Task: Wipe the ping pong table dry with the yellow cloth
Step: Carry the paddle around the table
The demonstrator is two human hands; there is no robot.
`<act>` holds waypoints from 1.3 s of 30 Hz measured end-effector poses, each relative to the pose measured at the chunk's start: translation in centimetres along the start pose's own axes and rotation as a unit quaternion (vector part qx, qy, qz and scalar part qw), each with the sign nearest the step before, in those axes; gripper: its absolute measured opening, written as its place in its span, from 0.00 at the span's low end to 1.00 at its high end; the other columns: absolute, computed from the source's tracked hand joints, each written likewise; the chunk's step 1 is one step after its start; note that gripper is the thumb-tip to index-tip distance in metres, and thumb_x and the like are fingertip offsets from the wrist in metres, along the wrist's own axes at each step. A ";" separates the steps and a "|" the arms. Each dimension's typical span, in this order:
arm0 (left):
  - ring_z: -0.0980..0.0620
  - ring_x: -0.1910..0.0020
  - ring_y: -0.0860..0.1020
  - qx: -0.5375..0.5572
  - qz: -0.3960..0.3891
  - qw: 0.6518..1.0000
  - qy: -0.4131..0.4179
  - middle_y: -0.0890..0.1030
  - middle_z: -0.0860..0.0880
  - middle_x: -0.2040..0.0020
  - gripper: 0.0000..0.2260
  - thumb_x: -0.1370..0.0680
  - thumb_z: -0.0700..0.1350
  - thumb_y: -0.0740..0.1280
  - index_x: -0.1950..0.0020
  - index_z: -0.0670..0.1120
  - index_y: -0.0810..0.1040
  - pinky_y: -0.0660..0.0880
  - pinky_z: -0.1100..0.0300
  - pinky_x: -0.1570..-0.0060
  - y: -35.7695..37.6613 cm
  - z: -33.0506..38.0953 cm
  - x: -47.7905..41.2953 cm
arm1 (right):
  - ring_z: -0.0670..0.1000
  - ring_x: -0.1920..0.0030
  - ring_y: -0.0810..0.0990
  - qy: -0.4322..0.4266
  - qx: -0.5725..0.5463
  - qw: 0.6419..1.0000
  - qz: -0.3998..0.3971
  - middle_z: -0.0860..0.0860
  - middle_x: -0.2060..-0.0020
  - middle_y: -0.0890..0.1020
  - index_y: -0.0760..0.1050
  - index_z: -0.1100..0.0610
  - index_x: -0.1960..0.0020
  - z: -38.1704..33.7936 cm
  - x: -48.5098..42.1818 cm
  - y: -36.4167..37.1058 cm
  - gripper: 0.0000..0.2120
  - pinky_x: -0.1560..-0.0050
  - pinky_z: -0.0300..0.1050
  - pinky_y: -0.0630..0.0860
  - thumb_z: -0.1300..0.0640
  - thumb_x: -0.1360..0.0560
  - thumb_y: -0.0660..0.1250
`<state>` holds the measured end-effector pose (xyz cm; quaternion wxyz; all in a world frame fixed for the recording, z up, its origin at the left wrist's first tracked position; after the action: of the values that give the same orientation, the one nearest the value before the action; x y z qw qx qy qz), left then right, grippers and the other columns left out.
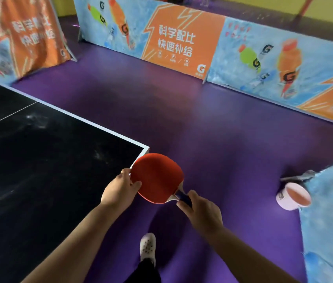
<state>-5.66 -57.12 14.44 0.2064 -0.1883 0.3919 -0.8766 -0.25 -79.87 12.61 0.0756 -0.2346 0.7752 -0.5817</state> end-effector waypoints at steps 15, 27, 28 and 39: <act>0.52 0.59 0.77 0.018 -0.043 0.999 0.017 0.77 0.54 0.59 0.15 0.24 0.50 0.65 0.40 0.46 0.69 0.71 0.57 0.62 1.2 10.5 -31.5 | 0.51 0.52 0.80 0.064 -0.011 0.998 -0.006 0.46 0.54 0.81 0.72 0.52 0.43 4.7 -30.1 -7.4 0.16 0.60 0.44 0.65 0.40 0.19 0.57; 0.53 0.56 0.78 0.025 0.011 0.998 -0.052 0.79 0.52 0.50 0.20 0.23 0.50 0.66 0.35 0.44 0.67 0.77 0.56 0.58 5.4 16.8 -51.9 | 0.46 0.44 0.79 -0.039 -0.011 0.999 -0.022 0.45 0.42 0.80 0.67 0.43 0.28 10.7 -55.7 -10.8 0.20 0.56 0.39 0.66 0.43 0.18 0.56; 0.52 0.55 0.78 0.028 0.019 0.997 -0.064 0.78 0.52 0.50 0.20 0.23 0.50 0.66 0.35 0.44 0.68 0.77 0.55 0.56 5.5 17.7 -53.7 | 0.45 0.44 0.79 -0.055 -0.010 0.998 -0.023 0.45 0.42 0.80 0.67 0.43 0.28 11.1 -58.3 -11.6 0.19 0.56 0.39 0.66 0.43 0.18 0.56; 0.46 0.51 0.78 0.079 0.143 0.958 -0.236 0.80 0.48 0.49 0.20 0.24 0.51 0.67 0.37 0.44 0.68 0.74 0.53 0.53 2.0 16.2 -65.9 | 0.47 0.48 0.81 -0.264 0.055 0.960 -0.079 0.46 0.47 0.82 0.70 0.42 0.29 4.6 -80.5 -13.7 0.19 0.55 0.41 0.71 0.41 0.19 0.57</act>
<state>58.32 -34.63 11.85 0.4306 -0.3151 0.2839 -0.7967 76.09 -50.45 11.48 0.2441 -0.4357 0.6737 -0.5447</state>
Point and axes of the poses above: each hand's wrist, its own x-axis away from the middle knuckle, its own y-axis out of the palm, z = x × y, the point moved 1 cm from there along -x, towards the middle knuckle
